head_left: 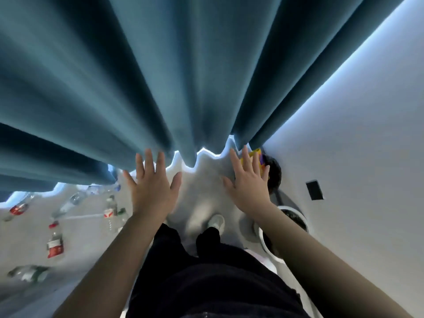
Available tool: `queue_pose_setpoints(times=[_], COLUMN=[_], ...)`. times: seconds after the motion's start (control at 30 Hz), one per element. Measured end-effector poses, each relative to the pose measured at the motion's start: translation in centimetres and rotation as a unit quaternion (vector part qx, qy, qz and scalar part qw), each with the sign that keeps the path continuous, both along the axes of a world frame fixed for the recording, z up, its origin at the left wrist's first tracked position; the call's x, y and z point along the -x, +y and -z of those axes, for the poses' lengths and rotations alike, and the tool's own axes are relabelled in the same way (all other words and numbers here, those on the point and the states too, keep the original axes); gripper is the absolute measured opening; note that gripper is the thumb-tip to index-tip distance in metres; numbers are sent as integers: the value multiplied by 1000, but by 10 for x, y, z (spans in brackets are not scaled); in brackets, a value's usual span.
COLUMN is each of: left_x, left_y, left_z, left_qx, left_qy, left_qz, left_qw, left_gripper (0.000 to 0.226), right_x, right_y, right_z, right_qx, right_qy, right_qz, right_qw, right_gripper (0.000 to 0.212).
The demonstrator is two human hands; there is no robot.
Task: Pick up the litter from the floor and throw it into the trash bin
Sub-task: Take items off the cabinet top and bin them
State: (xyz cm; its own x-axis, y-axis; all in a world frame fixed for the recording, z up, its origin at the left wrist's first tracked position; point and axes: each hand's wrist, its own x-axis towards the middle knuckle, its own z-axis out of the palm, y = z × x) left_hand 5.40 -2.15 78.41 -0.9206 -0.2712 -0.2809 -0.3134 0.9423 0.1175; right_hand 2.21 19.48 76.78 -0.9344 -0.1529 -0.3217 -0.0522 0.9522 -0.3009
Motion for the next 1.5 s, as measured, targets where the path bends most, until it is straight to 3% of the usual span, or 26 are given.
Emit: queue_pose_setpoints(times=[0.13,0.3,0.63,0.9,1.2,1.5], left_x=[-39,-98,-211,-263,-294,-311], left_y=[-47,-121,-281,-354,-395,-459], left_z=[-10,-11,-25,-33,-19,-26], left_qx=[-2,-11,-5,-21,-29,-1], left_qy=[12,20,49,78,67,82], left_qz=[-102,-204,-268,-350,-473,-620], left_qw=[995,979,962,933,878,780], left_gripper=[69,70,71,69,69,72], right_x=[4,-6,-91,-116,-98,-87], right_y=[-50,-142,-342,-417,-513,-659], right_z=[-6,-16,-36,-45,-28,-38], right_qx=[-30,2,67,47,23,41], right_qy=[3,23,14,16,-20,-2], right_qz=[-103,-173,-257,-305,-409,-578], right_qw=[994,985,964,951,912,815], right_gripper=[70,71,70,71,72,74])
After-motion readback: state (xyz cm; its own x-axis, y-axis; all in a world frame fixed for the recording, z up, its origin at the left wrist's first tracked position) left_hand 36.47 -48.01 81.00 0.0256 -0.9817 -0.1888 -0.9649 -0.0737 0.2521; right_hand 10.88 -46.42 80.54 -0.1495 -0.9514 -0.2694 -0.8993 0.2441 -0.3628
